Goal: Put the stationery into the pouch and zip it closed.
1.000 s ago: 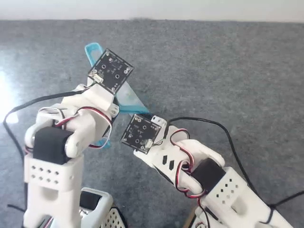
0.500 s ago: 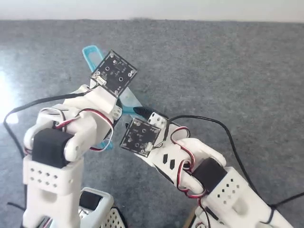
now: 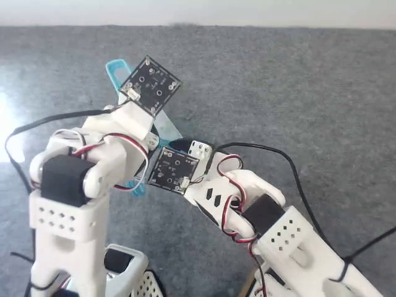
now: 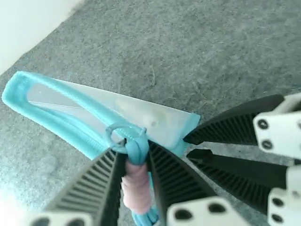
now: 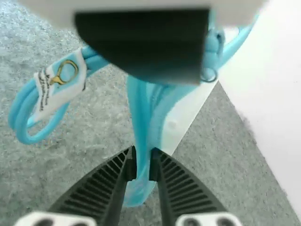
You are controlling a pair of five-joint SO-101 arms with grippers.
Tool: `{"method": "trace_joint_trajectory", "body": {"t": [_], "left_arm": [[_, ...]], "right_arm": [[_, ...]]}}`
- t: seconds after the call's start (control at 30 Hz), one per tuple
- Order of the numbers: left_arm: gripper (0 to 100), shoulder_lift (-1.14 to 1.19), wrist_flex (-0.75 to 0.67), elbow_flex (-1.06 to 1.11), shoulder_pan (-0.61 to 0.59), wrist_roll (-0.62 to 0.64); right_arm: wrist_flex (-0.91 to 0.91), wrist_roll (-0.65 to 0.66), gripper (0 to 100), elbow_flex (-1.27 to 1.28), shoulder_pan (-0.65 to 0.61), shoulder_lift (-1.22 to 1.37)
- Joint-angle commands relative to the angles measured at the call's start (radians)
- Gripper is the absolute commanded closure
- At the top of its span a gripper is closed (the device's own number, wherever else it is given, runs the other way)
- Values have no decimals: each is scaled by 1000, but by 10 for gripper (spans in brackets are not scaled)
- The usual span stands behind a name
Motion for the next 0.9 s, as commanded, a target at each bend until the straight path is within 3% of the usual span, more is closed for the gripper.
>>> {"method": "trace_joint_trajectory", "body": {"t": [0.0, 0.7, 0.87], "left_arm": [[991, 43, 21, -48, -41, 3], [989, 48, -26, 8, -124, -49], [989, 48, -87, 85, -126, -52]], "right_arm": [[-56, 5, 868, -58, 5, 31], [-136, -104, 894, -132, 4, 203], [-137, -106, 961, -170, 8, 268]]}}
